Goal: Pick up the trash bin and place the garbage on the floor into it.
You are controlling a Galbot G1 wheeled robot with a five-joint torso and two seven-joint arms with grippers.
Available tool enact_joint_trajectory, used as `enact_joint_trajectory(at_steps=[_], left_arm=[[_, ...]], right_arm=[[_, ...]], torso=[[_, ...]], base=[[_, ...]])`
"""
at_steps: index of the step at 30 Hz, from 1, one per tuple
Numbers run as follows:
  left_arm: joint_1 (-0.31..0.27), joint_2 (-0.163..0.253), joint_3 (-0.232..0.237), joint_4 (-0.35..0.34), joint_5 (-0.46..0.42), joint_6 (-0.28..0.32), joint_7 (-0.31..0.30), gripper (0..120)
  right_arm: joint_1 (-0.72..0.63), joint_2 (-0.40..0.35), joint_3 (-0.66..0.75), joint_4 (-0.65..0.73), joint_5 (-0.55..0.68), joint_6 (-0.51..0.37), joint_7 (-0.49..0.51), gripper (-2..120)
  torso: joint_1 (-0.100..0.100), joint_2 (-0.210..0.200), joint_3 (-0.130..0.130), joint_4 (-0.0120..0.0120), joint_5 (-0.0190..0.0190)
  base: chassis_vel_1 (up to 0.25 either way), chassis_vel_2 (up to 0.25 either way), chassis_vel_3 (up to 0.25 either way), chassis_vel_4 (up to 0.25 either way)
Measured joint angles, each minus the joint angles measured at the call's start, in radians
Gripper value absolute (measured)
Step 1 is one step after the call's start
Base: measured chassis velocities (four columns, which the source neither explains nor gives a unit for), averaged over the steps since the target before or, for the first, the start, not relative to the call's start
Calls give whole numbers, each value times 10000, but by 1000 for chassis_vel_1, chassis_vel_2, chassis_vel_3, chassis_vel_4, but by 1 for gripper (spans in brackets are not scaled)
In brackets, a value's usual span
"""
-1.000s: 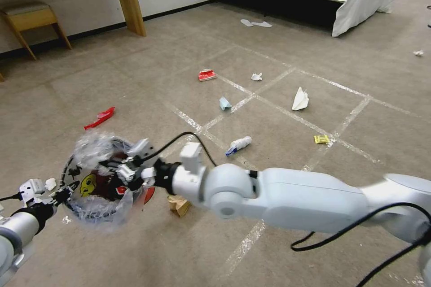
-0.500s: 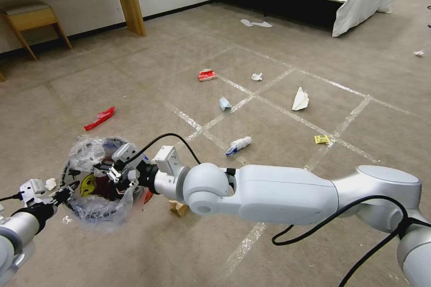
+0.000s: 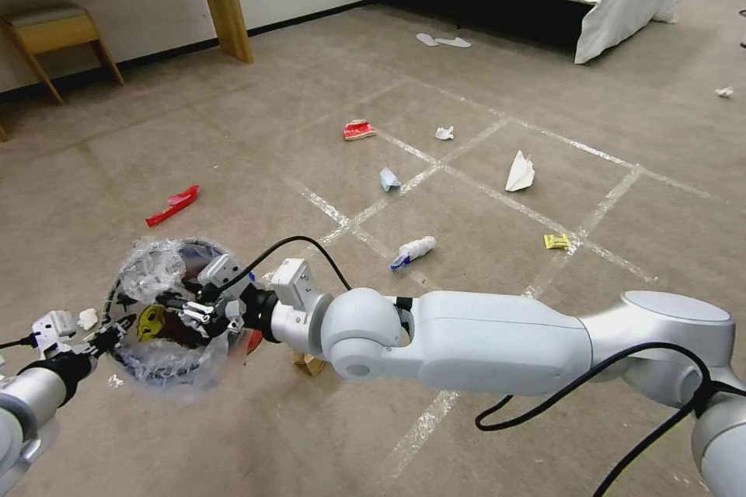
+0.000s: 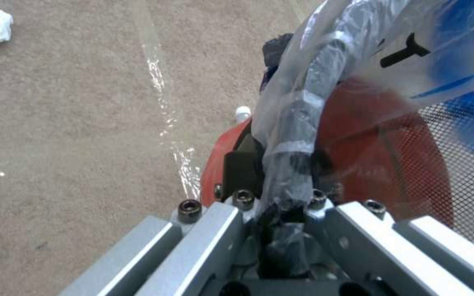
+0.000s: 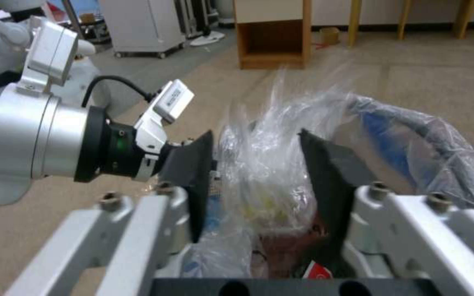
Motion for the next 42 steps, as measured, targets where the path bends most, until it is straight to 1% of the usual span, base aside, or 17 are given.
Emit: enact_joint_trajectory(at_steps=[1,2,3,4,6,7,8,9,11,12,19,28,31,37,39,40,42], left_arm=[[2,0,-7,0,1,0,0,0],[2,0,-7,0,1,0,0,0],[5,10,-23,2,2,-1,0,0],[5,10,-23,2,2,-1,0,0],[11,23,-40,25,2,-1,0,0],[11,23,-40,25,2,-1,0,0],[15,25,-45,38,2,-1,0,0],[15,25,-45,38,2,-1,0,0],[19,24,-49,39,3,-1,0,0],[21,22,-53,38,3,-2,0,0],[28,6,-64,39,2,-1,0,0],[16,15,-87,74,3,-1,1,0],[17,23,-118,114,3,-2,4,0],[24,28,-135,143,3,-1,11,0],[26,31,-138,148,2,-2,17,0],[26,31,-138,148,2,-2,17,0],[24,29,-145,149,3,-2,18,0]], right_arm=[[-5,-12,0,27,-1,0,2,55],[-5,-12,0,27,-1,0,2,55],[-23,-52,0,71,-2,0,3,64],[-23,-52,0,71,-2,0,3,64],[-38,-131,4,137,-12,0,3,73],[-38,-131,4,137,-12,0,3,73],[-58,-186,18,165,-17,10,2,80],[-58,-186,18,165,-17,10,2,80],[-98,-274,52,183,-70,33,-9,92],[-122,-292,83,186,-86,36,-10,93],[-307,-269,437,229,-99,129,-2,93],[-656,-444,1418,461,-106,254,-4,99],[-973,-835,2154,736,-95,307,-7,100],[-1273,-1242,3018,1119,-13,309,-5,100],[-1623,-1795,4115,1640,107,311,-8,100],[-1623,-1795,4115,1640,107,311,-8,100],[-1958,-2194,4998,1954,163,318,-29,100]], torso=[[0,0,0,0,0],[0,0,0,0,0],[0,0,0,0,0],[0,0,0,0,0],[0,0,0,0,0],[0,0,0,0,0],[0,1,0,0,0],[0,1,0,0,0],[0,0,0,0,0],[0,0,0,-1,0],[0,0,0,0,1],[0,0,0,1,0],[0,1,0,0,0],[0,0,0,1,1],[0,1,0,1,1],[0,1,0,1,1],[0,1,0,1,2]], base=[[0,0,0,0],[0,0,0,0],[0,0,0,0],[0,0,0,0],[0,0,0,0],[0,0,0,0],[0,0,0,0],[0,0,0,0],[0,0,0,0],[0,0,0,0],[0,0,0,0],[0,0,0,0],[0,0,0,0],[0,0,0,0],[0,0,0,0],[0,0,0,0],[0,0,0,0]])
